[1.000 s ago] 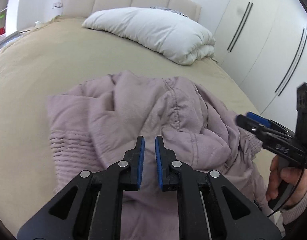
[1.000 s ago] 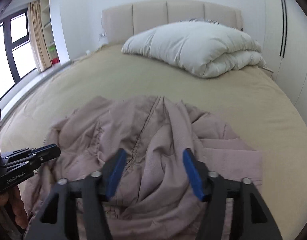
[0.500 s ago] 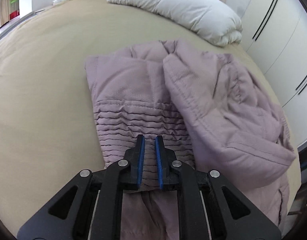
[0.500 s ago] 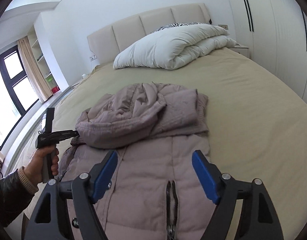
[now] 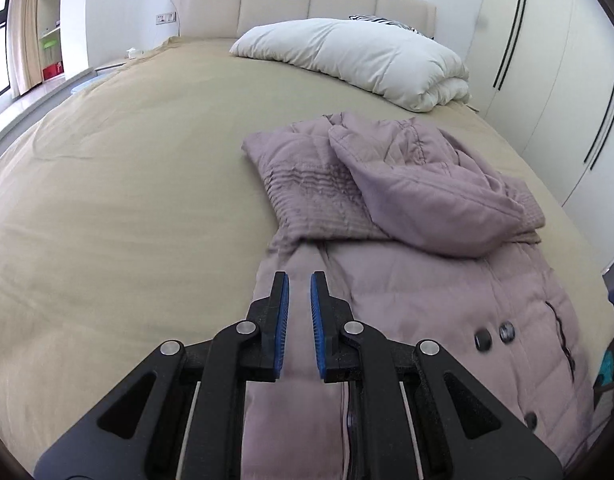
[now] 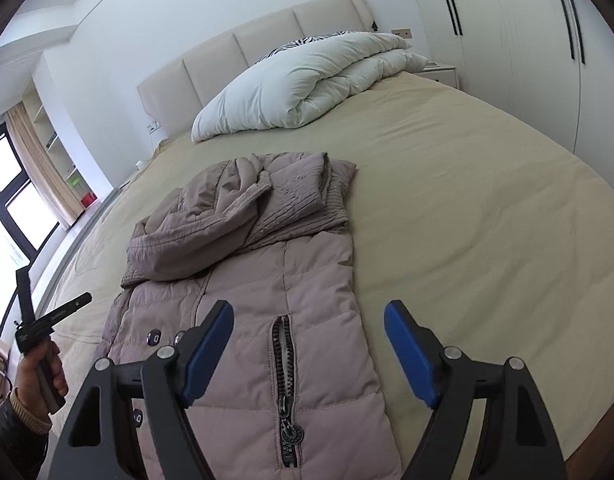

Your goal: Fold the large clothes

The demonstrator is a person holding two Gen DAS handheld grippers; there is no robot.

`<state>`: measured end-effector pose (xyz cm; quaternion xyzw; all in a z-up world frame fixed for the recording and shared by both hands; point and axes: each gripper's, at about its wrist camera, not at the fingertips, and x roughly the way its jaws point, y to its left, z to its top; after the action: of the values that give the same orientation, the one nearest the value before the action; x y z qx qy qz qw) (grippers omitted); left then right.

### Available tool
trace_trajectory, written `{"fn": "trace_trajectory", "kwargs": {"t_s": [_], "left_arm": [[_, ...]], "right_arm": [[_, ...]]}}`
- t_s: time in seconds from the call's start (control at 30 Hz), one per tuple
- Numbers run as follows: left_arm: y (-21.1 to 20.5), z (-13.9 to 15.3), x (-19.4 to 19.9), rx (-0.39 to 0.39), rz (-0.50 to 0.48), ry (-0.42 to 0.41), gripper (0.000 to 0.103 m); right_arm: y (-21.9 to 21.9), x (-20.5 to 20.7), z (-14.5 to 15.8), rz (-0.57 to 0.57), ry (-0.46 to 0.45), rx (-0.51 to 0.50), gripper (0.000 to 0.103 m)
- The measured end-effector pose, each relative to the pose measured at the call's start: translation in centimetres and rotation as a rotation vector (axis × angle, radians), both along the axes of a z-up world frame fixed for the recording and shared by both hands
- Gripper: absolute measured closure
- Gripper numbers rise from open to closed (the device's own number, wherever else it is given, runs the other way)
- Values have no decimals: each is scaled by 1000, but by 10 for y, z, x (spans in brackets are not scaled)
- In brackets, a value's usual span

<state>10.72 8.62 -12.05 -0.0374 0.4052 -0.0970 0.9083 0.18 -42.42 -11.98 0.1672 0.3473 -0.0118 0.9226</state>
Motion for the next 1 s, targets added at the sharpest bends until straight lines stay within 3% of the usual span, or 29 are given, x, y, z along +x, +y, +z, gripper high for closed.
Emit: {"fn": "trace_trajectory", "kwargs": {"t_s": [0.1,0.13,0.23,0.5,0.57,0.67,0.8,0.93,1.0], "left_arm": [[17,-5,-64,1,-10,34,89],[22,-11,-82,-1,-11,66,81],[42,-27,-131,-38,11,156,25],[63,-58,-205,-153,-8,315,24],[74,-68,-217,-193,7,348,24],[81,-79,-221,-249,-7,373,24],[83,-84,-223,-293,-24,420,24],[66,-90,-211,-277,-94,471,23],[61,-94,-207,-259,-100,479,23]], "right_arm": [[10,-5,-2,40,17,2,19],[9,-10,-4,31,23,-6,15],[1,-31,-15,-3,66,-17,14],[-23,-104,-66,-5,269,16,14],[-30,-120,-84,12,316,86,15],[-35,-138,-109,47,361,215,26],[-30,-147,-119,97,341,341,57],[-18,-142,-121,156,323,383,59],[-16,-138,-126,154,333,405,66]]}}
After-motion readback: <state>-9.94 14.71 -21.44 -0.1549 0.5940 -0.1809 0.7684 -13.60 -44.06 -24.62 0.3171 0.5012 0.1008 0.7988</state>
